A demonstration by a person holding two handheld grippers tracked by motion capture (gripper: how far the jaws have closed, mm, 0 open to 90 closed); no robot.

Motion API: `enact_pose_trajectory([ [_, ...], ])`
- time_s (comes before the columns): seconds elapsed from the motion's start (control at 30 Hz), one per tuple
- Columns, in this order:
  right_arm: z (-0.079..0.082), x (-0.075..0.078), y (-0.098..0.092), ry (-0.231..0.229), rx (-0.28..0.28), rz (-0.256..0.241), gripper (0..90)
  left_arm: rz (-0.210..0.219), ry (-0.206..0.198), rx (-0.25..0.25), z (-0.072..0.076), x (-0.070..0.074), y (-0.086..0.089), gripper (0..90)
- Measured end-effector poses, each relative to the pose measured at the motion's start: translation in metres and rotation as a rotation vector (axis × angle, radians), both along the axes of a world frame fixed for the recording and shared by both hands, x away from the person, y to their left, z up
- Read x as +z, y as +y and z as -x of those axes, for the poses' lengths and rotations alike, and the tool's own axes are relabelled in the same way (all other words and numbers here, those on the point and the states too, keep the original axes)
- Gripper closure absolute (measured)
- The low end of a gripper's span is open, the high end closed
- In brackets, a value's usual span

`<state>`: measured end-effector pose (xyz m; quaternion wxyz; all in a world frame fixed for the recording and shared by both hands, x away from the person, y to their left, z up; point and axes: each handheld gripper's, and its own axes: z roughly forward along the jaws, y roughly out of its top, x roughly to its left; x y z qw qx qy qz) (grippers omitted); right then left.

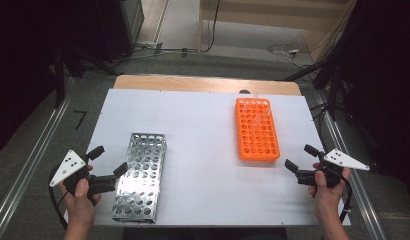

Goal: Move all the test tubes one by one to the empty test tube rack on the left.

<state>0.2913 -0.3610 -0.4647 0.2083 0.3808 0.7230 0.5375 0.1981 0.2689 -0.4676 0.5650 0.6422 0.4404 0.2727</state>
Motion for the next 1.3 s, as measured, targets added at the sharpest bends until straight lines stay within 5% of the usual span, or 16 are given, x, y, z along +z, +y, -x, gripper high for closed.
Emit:
enact_pose_trajectory([
  [0.37,-0.01,0.017,0.013,0.039,-0.001,-0.012,3.0,-0.001,-0.009,-0.013,0.002,0.012,-0.008,0.0],
  [0.63,-0.029,0.026,0.033,0.072,0.083,-0.006,6.0,0.007,-0.017,-0.034,0.004,0.02,-0.013,0.0],
  [1.03,-0.061,0.019,0.069,0.139,0.069,0.041,41.2,0.008,-0.012,-0.07,0.002,0.025,-0.022,0.0],
  [1.3,-0.08,0.011,0.087,0.165,0.062,0.096,55.5,-0.009,-0.019,-0.104,0.004,0.035,-0.034,0.0],
])
